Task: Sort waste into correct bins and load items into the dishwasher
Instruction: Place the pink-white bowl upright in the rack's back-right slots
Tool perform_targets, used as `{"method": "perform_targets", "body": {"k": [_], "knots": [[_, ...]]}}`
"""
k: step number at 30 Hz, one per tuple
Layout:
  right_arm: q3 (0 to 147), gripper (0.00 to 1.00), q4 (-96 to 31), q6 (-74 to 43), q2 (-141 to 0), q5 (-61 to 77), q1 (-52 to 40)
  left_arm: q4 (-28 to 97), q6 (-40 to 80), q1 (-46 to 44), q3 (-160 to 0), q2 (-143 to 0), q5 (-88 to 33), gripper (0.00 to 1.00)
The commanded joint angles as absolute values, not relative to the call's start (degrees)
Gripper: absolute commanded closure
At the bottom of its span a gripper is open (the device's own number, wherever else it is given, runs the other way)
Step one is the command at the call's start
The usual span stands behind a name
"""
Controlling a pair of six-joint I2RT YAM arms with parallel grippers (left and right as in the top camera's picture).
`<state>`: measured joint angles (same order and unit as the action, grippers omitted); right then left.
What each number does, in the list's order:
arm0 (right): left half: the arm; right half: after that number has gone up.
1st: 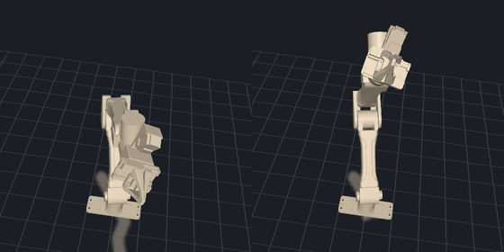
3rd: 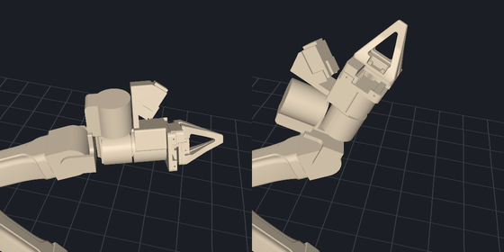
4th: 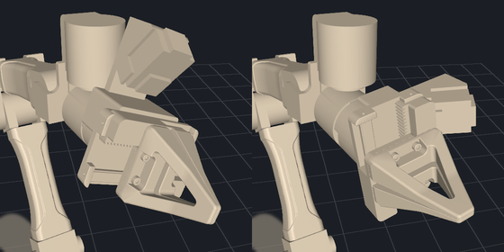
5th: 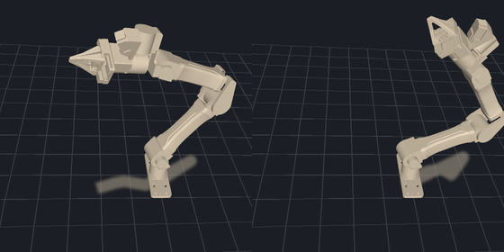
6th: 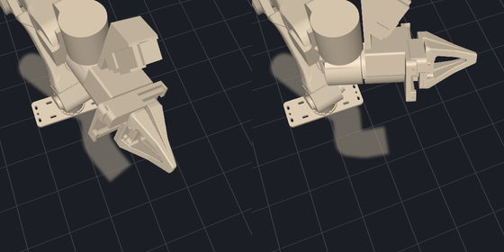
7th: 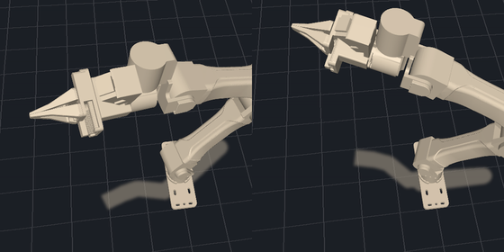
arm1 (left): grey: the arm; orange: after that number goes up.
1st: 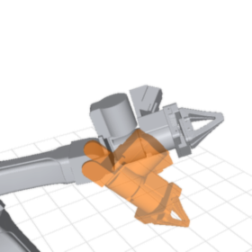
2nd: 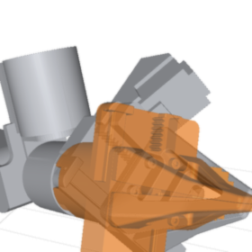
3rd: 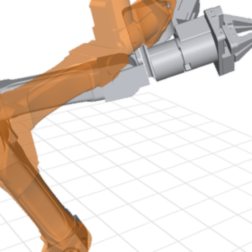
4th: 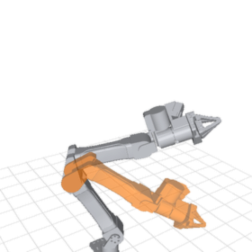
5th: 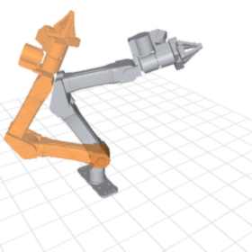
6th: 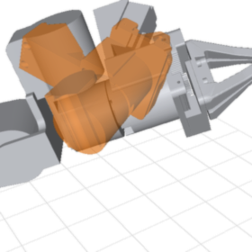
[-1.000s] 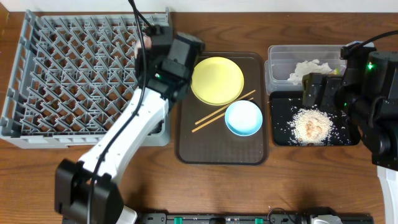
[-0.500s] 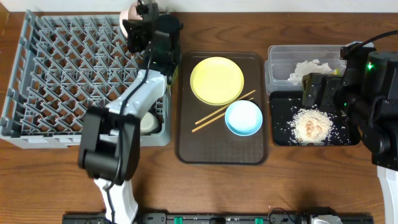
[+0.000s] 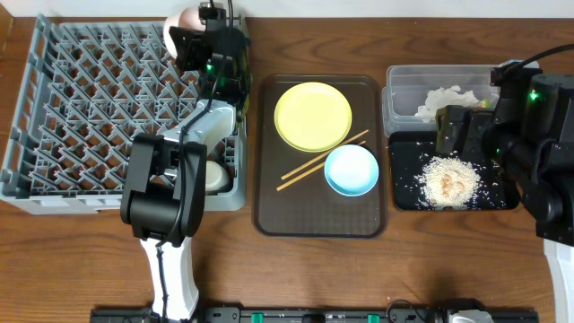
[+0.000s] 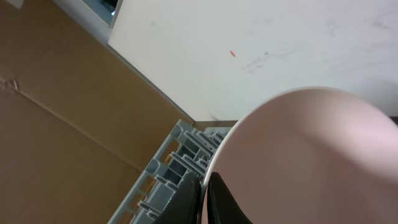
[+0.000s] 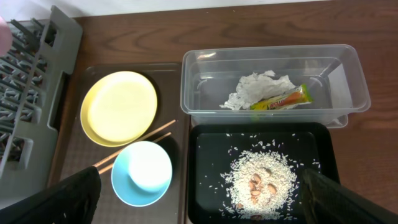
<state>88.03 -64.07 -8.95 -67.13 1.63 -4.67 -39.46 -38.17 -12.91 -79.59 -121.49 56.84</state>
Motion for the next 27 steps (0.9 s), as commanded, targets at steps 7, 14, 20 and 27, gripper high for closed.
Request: {"method": "perform_targets", "body": {"k": [7, 14, 20, 27], "knots": [[88.23, 0.01, -64.12, -9.15, -67.2, 1.1, -4.14, -36.03, -39.11, -12.95, -80.09, -122.54, 56.21, 0.93], [88.23, 0.01, -64.12, -9.15, -67.2, 1.1, -4.14, -35.73, -39.0, -13.67, -80.09, -123.04, 56.4, 0.93], [88.23, 0.01, -64.12, -9.17, -67.2, 1.1, -4.14, -30.7, -38.98, -15.31, -80.09, -123.04, 56.62, 0.93], [88.23, 0.01, -64.12, -9.15, -67.2, 1.1, -4.14, -29.61, -38.96, -16.1, -80.09, -123.13, 58.63, 0.92]]}}
